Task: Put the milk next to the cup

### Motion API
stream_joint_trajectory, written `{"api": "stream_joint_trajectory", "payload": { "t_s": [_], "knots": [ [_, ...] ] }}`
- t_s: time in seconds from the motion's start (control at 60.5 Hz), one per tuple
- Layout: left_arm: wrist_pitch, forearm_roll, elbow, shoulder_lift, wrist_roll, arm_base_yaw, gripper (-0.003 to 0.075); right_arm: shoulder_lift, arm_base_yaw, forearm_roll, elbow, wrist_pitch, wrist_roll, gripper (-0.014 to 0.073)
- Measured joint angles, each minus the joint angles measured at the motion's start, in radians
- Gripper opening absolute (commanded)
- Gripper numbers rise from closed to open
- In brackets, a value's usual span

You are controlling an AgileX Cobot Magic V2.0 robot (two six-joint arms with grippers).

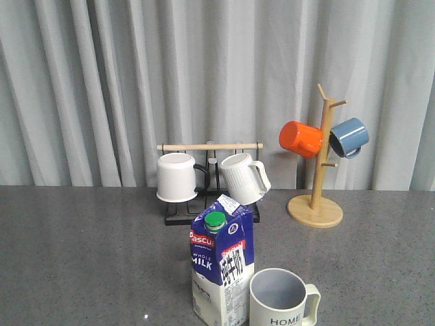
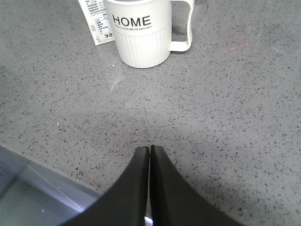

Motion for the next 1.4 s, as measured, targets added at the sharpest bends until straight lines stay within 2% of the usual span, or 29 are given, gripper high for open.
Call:
{"api": "stream_joint_trajectory", "payload": {
  "t_s": [0.264, 0.545, 0.677, 0.793, 0.942, 1.222, 1.404],
  "knots": [
    [0.017, 0.028, 0.008, -0.113, 0.0, 0.0, -0.0008, 0.0, 0.0, 0.0, 0.0, 0.0, 0.0, -0.0005],
    [0.007, 0.087, 0.033, -0.136, -0.003, 0.0, -0.0008, 0.0, 0.0, 0.0, 0.0, 0.0, 0.0, -0.0005],
    [-0.103, 0.143, 0.153, -0.213, -0.004, 0.0, -0.0008, 0.0, 0.0, 0.0, 0.0, 0.0, 0.0, -0.0005],
    [-0.26, 0.166, 0.324, -0.333, -0.007, 0.003, -0.0008, 0.0, 0.0, 0.0, 0.0, 0.001, 0.0, -0.0005],
    [-0.409, 0.208, 0.524, -0.506, -0.02, 0.053, -0.0008, 0.0, 0.0, -0.001, 0.0, 0.001, 0.0, -0.0005],
    [-0.47, 0.354, 0.696, -0.525, -0.181, 0.207, -0.0008, -0.003, 0.0, -0.001, 0.0, 0.01, 0.0, -0.0005],
    [-0.553, 0.472, 0.751, -0.525, -0.28, 0.246, -0.0008, -0.003, 0.0, -0.002, 0.0, 0.02, 0.0, -0.0005]
  ]
}}
